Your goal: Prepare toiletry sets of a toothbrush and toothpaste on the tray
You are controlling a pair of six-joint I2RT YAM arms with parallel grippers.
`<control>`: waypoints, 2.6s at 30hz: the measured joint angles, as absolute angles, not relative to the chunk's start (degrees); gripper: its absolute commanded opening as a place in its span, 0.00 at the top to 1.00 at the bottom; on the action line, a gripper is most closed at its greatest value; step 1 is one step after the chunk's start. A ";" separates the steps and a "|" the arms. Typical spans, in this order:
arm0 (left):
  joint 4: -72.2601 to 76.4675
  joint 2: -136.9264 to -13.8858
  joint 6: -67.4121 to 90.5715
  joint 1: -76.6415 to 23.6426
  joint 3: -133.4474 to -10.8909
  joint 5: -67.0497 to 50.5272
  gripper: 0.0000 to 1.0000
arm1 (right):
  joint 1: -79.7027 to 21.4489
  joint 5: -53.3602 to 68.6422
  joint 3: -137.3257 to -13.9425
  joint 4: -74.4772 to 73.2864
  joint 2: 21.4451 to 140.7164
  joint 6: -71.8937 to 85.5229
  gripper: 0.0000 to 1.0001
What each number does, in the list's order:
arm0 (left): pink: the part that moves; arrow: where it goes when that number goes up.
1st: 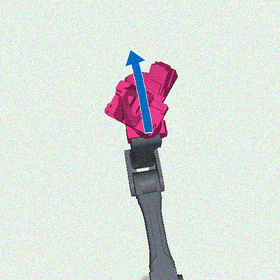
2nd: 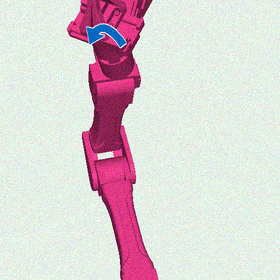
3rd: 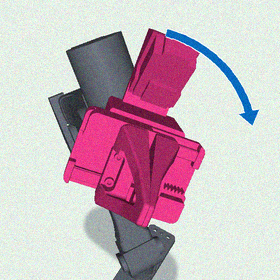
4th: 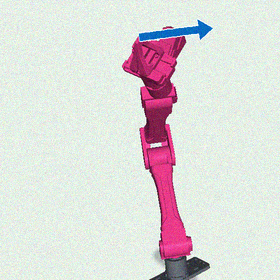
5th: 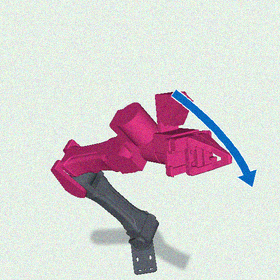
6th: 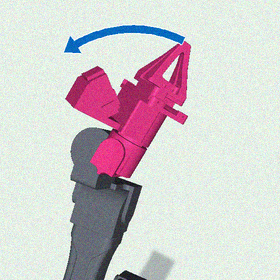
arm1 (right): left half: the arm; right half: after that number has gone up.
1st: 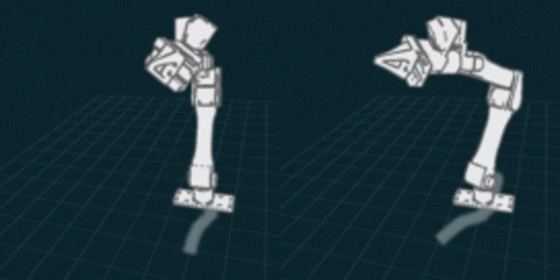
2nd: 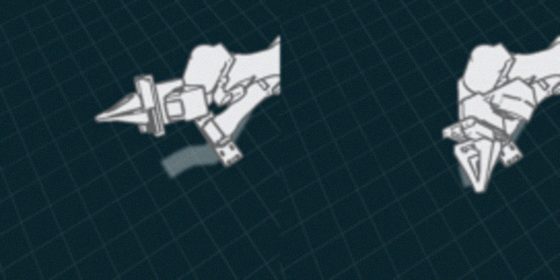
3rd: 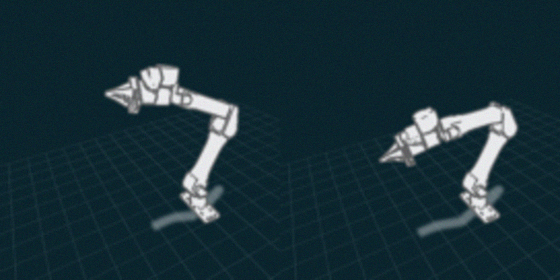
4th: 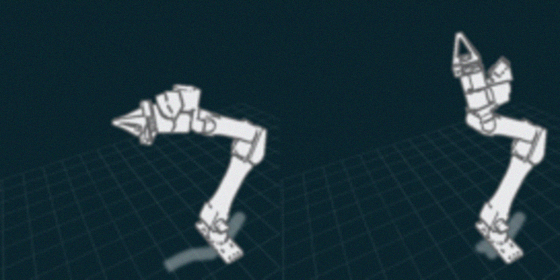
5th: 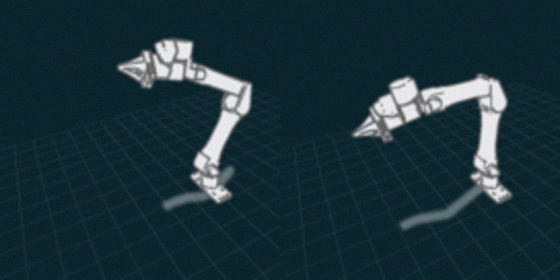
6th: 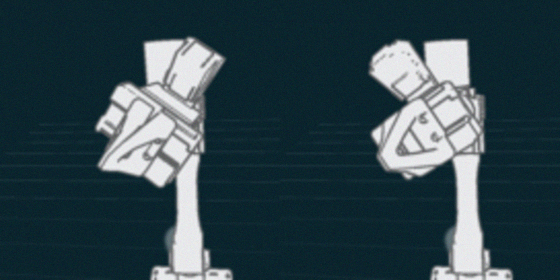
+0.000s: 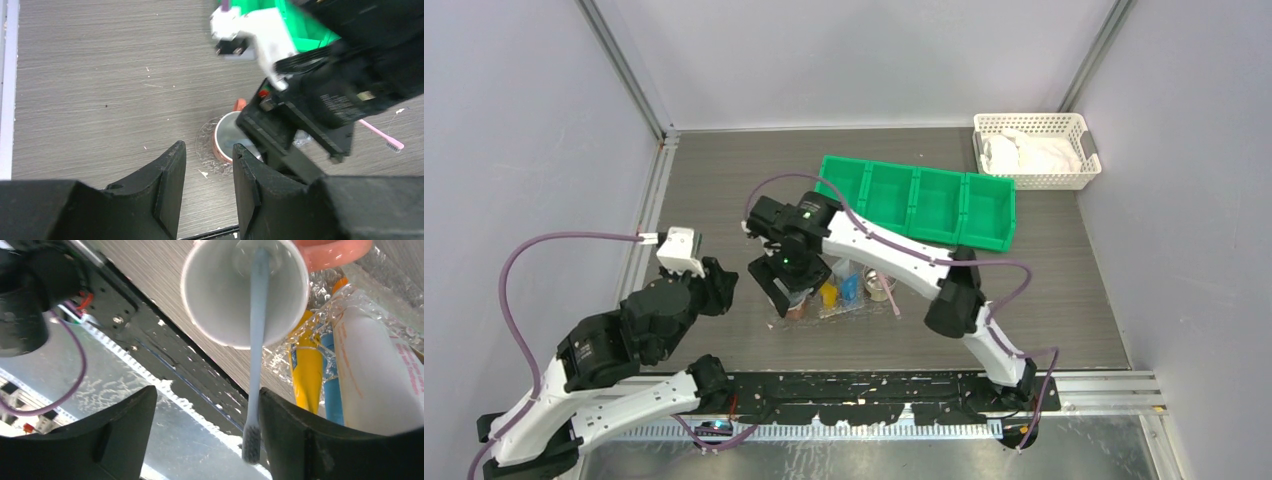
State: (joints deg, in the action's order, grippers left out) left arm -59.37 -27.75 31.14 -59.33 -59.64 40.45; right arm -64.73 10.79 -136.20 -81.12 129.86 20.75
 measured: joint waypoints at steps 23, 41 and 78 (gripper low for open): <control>-52.58 -45.43 25.98 -51.05 -63.31 38.50 0.01 | -25.43 -8.45 -93.08 -40.27 105.73 29.54 0.11; -43.03 -48.73 25.96 -19.11 -50.87 13.58 0.00 | -21.65 -4.91 -99.24 -38.28 120.18 26.74 0.72; -47.33 -26.94 46.54 -19.03 -39.72 9.85 0.00 | -29.78 -12.21 -84.03 -34.02 84.75 22.76 0.00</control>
